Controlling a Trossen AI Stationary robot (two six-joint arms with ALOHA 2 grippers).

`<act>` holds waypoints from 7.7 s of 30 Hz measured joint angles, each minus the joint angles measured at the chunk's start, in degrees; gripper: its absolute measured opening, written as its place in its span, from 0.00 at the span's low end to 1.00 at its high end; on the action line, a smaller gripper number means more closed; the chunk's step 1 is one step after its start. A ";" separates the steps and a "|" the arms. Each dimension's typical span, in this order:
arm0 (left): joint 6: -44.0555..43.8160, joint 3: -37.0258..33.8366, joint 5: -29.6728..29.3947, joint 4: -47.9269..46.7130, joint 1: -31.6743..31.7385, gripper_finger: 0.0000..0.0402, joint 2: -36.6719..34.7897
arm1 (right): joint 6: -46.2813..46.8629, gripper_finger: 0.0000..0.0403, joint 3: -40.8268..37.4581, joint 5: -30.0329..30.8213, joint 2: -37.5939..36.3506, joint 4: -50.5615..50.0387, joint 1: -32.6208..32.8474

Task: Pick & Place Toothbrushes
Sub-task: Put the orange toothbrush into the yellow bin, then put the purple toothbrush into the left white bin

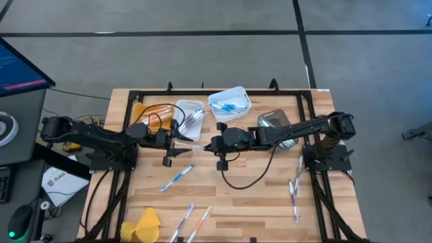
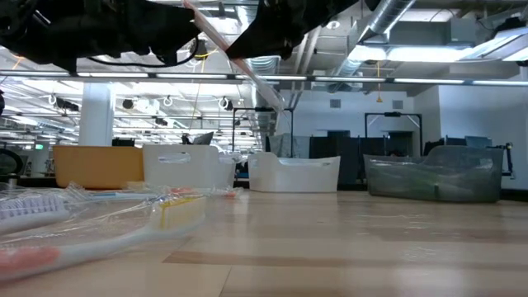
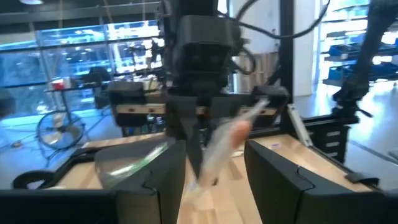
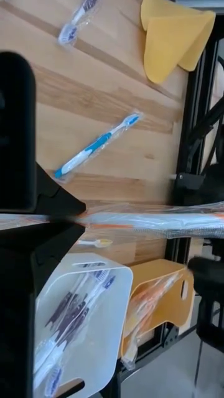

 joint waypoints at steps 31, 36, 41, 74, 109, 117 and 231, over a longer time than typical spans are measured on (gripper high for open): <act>-0.05 0.07 -1.33 15.19 0.00 0.17 11.21 | -0.20 0.01 0.02 0.09 -0.02 -0.46 -0.62; -0.24 0.07 -1.57 15.13 0.00 0.04 11.18 | 0.02 0.06 -0.52 -1.18 -0.09 0.13 -0.62; -1.45 0.07 -2.45 14.70 -0.02 0.04 11.18 | 0.39 0.21 -0.62 -0.90 -0.11 -0.97 -0.49; -5.72 47.31 -41.76 -95.85 0.13 0.04 -6.70 | 0.15 0.48 -0.57 5.11 -4.83 -19.32 5.39; 2.74 56.76 -24.31 -121.57 34.62 0.04 18.53 | -0.31 0.47 -3.35 5.10 -4.68 -16.81 4.88; 3.29 51.95 -24.33 -119.22 34.62 0.07 18.53 | -0.16 0.46 -3.39 5.09 -4.68 -16.28 4.54; -2.17 2.21 3.92 -45.12 5.95 0.42 -19.27 | 94.23 0.66 -20.33 -14.38 -8.63 -60.77 32.45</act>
